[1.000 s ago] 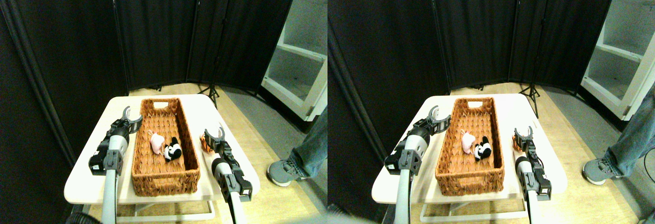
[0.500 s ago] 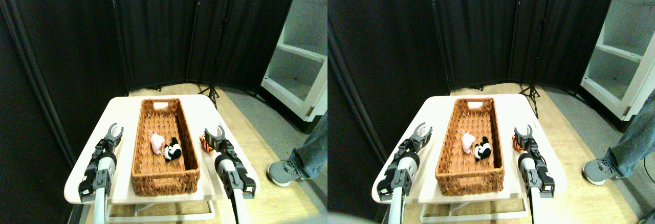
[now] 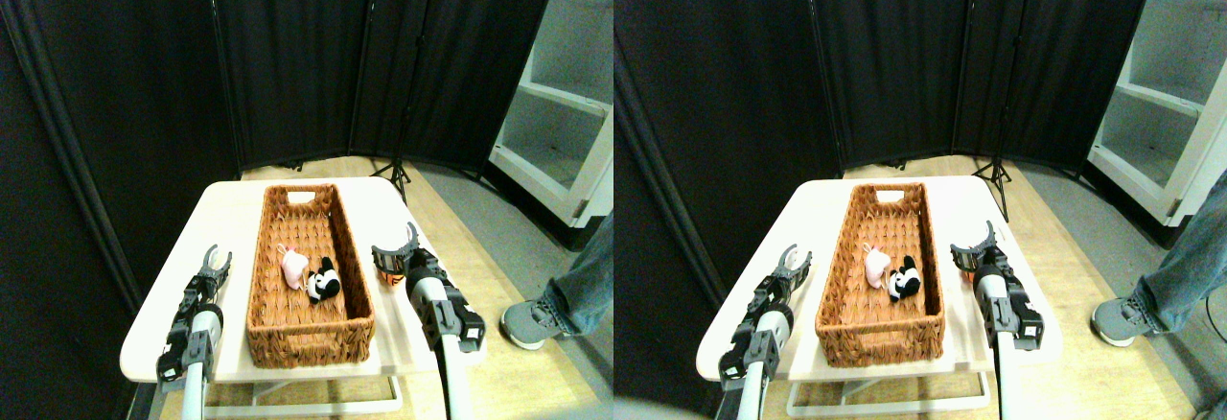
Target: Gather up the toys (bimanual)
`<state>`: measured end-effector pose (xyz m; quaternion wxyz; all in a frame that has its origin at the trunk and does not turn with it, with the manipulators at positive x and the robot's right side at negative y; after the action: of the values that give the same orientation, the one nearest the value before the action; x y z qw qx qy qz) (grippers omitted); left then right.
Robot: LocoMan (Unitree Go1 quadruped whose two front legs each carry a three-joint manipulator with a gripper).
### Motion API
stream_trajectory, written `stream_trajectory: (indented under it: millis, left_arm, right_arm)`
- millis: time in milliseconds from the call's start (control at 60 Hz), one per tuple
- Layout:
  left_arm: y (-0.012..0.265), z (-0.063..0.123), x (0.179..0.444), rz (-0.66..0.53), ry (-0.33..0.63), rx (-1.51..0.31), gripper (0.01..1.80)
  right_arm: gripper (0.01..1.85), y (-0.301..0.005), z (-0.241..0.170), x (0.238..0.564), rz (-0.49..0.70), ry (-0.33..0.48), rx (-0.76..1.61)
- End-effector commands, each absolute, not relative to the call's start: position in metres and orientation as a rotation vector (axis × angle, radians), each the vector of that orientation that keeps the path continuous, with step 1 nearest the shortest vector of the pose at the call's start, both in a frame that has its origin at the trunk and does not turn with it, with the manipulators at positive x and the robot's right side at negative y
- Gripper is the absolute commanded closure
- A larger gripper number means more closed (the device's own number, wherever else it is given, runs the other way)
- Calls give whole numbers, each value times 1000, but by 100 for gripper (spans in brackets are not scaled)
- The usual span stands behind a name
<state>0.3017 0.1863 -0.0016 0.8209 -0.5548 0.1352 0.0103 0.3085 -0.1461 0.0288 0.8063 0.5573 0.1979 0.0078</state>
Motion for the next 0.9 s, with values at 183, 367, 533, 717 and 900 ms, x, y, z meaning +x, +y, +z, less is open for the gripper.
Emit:
stream_trajectory:
  millis: [183, 367, 533, 717, 900]
  left_arm:
    - [185, 6, 302, -8, 256, -1188, 163]
    - [184, 11, 301, -27, 251, -1168, 161]
    - [184, 16, 298, -12, 244, -1176, 163]
    - [183, 20, 298, -26, 244, -1196, 162]
    - [179, 23, 298, -39, 240, -1189, 163]
  right_arm:
    - [105, -154, -2, 313, -49, 508, 1241]
    - [113, -160, -19, 314, -116, 522, 1274]
    - [118, -167, -24, 317, -128, 531, 1312]
    - [138, -168, -27, 319, -181, 510, 1333]
    - [185, -165, -24, 319, -204, 418, 1322]
